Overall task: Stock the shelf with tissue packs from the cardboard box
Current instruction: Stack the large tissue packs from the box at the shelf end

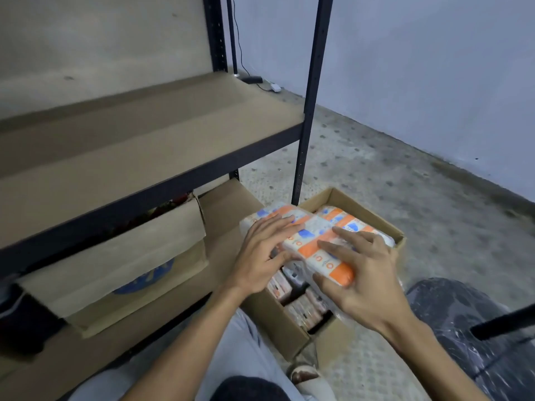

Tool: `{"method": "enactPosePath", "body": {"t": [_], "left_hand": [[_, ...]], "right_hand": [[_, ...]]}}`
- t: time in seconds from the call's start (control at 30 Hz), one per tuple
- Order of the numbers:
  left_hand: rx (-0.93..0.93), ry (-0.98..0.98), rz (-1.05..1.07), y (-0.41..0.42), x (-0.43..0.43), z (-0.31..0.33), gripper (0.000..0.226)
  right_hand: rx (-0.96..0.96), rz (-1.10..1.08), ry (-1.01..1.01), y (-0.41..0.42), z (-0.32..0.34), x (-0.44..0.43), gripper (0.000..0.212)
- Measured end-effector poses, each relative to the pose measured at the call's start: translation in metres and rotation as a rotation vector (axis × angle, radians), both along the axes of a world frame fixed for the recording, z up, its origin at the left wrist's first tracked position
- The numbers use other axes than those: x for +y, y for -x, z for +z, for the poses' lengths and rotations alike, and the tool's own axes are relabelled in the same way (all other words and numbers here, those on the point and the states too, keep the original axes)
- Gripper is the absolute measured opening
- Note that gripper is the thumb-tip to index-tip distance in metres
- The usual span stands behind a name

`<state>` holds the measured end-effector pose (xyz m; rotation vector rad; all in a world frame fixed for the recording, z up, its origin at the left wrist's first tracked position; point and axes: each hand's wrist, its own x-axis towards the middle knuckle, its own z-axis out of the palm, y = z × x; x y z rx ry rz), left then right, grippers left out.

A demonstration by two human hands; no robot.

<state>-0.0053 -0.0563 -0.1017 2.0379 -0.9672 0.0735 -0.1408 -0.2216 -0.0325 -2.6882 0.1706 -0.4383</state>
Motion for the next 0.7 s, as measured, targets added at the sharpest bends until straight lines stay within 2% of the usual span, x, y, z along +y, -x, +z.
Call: {"method": "enactPosePath", "body": {"t": [0.3, 0.47, 0.57, 0.7], "left_hand": [[-0.297, 0.044, 0.012, -0.023, 0.017, 0.118, 0.059], [-0.435, -0.001, 0.050, -0.043, 0.030, 0.164, 0.059], [-0.488, -0.075, 0.075, -0.064, 0.043, 0.179, 0.056], [-0.461, -0.181, 0.103, -0.097, 0.063, 0.183, 0.059]], "right_hand": [[-0.336, 0.025, 0.013, -0.012, 0.081, 0.017, 0.053], [-0.483, 0.066, -0.017, -0.037, 0.106, 0.023, 0.050], [-0.527, 0.079, -0.028, -0.062, 0.110, 0.029, 0.049], [-0.503, 0.119, -0.037, -0.108, 0.105, 0.039, 0.049]]}}
